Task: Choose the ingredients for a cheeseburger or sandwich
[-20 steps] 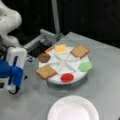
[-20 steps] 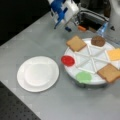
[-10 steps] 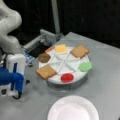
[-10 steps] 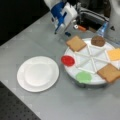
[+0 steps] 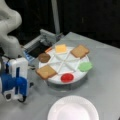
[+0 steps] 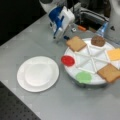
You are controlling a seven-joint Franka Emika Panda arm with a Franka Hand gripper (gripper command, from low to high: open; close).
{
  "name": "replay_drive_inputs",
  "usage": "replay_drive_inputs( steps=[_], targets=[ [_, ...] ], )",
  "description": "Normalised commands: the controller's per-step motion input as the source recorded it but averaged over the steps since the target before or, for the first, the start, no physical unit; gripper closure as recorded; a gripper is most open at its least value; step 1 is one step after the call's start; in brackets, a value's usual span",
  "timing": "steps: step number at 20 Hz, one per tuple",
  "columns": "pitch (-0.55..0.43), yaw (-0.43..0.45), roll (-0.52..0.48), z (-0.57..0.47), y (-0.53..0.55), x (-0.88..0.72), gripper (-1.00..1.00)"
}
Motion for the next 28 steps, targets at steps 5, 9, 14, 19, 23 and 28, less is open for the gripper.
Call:
replay_drive_inputs(
  steps=[5, 9, 14, 19, 23, 28],
  targets=[
    [-0.097, 0.138, 0.31, -0.14, -0.19, 0.28, -1.0],
    [-0.094, 0.088, 0.3, -0.13, -0.12, 0.26, -1.0],
    [-0.086, 0.061, 0.274, -0.14, -0.1, 0.26, -1.0],
    [-0.057, 0.046, 0.234, -0.13, -0.08, 0.22, -1.0],
    [-0.025, 0.018, 0.217, -0.06, -0.09, 0.19, -1.0],
    [0.011, 0.006, 0.175, 0.0, -0.06, 0.16, -1.0]
  ],
)
